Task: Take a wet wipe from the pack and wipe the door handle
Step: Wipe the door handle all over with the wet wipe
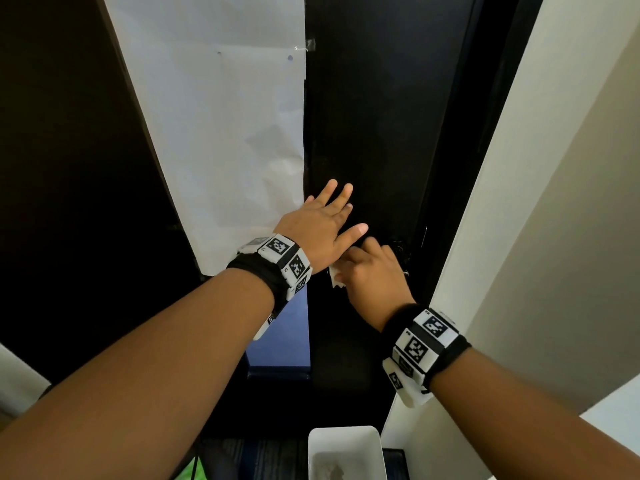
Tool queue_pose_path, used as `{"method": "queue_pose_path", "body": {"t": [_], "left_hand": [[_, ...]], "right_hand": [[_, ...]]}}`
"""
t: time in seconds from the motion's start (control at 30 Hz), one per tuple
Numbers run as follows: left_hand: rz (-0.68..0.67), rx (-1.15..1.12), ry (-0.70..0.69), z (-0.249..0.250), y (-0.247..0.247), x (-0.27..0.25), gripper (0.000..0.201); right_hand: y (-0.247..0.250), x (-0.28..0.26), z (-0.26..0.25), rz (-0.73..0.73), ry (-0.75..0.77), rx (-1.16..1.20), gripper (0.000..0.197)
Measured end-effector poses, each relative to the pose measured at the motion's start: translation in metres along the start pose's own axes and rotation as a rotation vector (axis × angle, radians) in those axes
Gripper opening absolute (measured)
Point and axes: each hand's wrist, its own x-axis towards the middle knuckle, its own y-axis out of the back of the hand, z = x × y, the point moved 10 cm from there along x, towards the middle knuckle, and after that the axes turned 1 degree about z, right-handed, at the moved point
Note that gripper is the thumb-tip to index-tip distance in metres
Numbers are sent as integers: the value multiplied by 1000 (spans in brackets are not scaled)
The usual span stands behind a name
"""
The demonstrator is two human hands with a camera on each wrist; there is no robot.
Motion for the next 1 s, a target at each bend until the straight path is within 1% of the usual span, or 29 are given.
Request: {"method": "queue_pose_path", "body": {"t": [0.07,0.17,0.27,0.33,0.4,0.47,0.53,0.6,0.67,0.7,0.77,0.8,0.9,0.97,1.0], "left_hand": [[3,-3,0,0,0,0,71],[6,-16,4,-1,1,0,69],[16,-19,-1,-1,1,-1,70],[20,-16,-6,-1,1,-1,70],[26,-8,-9,0,2,-1,71],[29,0,-4,0,3,-2,71],[25,0,-1,0,3,-2,73],[12,-5,-5,0,2,-2,74],[0,-4,-9,1,1,-1,74],[-3,-2,-7,1,1,-2,74],[-7,2,2,2,2,-2,73],[-8,2,7,2,2,-2,73],[-16,-15,19,3,0,-2,75],[-20,-23,25,2,-1,-3,76],[-22,-22,28,2,-1,-3,76]], "right_hand": [[2,3,-11,41,26,33,10],[4,5,-30,68,92,56,10],[-4,3,-45,-1,155,-61,8],[-8,-3,-49,-35,195,-94,6],[-9,-14,-49,-33,218,-85,13],[5,-26,-39,43,180,-12,20],[28,-37,-17,182,64,98,24],[46,-48,18,314,-115,216,25],[53,-60,63,405,-377,382,22],[48,-67,86,418,-538,492,22],[17,-85,128,412,-877,769,18],[-1,-93,141,408,-1008,895,15],[-45,-107,154,360,-1250,1156,13],[-73,-111,144,268,-1373,1355,14],[-84,-112,135,202,-1404,1444,16]]}}
